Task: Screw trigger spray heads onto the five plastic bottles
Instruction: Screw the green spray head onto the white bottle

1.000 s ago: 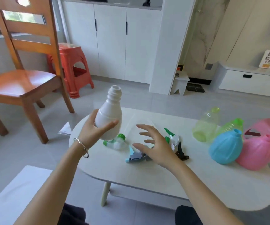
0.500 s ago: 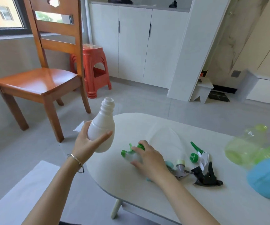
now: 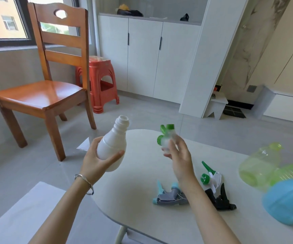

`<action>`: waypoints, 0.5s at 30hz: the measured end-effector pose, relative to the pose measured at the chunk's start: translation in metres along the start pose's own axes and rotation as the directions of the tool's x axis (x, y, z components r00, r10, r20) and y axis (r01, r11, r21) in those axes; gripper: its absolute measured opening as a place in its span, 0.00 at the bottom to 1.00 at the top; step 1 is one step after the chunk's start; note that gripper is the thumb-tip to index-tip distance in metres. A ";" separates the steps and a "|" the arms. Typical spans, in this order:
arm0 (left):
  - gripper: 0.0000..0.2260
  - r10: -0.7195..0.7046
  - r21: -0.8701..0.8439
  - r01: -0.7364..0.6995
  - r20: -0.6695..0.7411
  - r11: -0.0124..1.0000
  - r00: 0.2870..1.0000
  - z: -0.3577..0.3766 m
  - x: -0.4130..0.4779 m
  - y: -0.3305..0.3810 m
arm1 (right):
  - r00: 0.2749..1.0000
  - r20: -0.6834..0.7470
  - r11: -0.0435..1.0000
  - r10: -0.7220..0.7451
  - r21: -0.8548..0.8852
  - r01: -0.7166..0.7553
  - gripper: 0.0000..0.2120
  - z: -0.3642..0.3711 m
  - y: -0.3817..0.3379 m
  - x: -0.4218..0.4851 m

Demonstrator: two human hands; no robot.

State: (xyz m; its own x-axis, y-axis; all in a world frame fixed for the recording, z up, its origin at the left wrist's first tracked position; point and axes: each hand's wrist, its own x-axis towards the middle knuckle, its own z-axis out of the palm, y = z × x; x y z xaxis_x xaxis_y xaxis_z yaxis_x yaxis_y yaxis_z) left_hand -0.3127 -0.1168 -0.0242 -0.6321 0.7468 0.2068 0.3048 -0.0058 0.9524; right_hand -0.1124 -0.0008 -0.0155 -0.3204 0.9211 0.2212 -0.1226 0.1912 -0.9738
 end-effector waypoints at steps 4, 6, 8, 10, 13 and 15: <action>0.33 0.010 0.105 -0.010 0.001 0.994 1.000 0.016 0.000 -0.004 | 0.973 -0.146 0.933 0.178 0.338 -0.120 0.07 -0.036 -0.006 0.009; 0.35 0.026 0.185 -0.029 0.022 0.982 0.999 0.023 0.002 -0.007 | 0.950 -0.234 0.919 0.207 0.379 -0.107 0.05 -0.051 -0.008 0.009; 0.35 0.054 0.274 -0.066 0.053 0.959 0.997 0.029 0.004 -0.010 | 0.938 -0.276 0.910 0.208 0.406 -0.083 0.04 -0.064 -0.011 0.009; 0.33 0.096 0.349 -0.115 0.069 0.930 0.993 0.034 0.006 -0.012 | 0.940 -0.280 0.910 0.197 0.410 -0.069 0.04 -0.075 -0.015 0.008; 0.33 0.099 0.369 -0.111 0.051 0.923 0.994 0.040 0.007 -0.015 | 0.944 -0.271 0.904 0.190 0.422 -0.060 0.04 -0.089 -0.019 0.007; 0.33 0.089 0.380 -0.096 0.037 0.920 0.995 0.043 0.008 -0.016 | 0.945 -0.266 0.896 0.188 0.441 -0.054 0.03 -0.095 -0.022 0.007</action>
State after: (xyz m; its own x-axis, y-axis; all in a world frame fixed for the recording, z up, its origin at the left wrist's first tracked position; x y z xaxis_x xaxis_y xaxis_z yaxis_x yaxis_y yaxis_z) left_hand -0.2925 -0.0824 -0.0473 -0.5756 0.7675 0.2822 0.6121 0.1754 0.7711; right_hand -0.0228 0.0341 0.0024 -0.0760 0.9970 0.0125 -0.5066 -0.0278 -0.8618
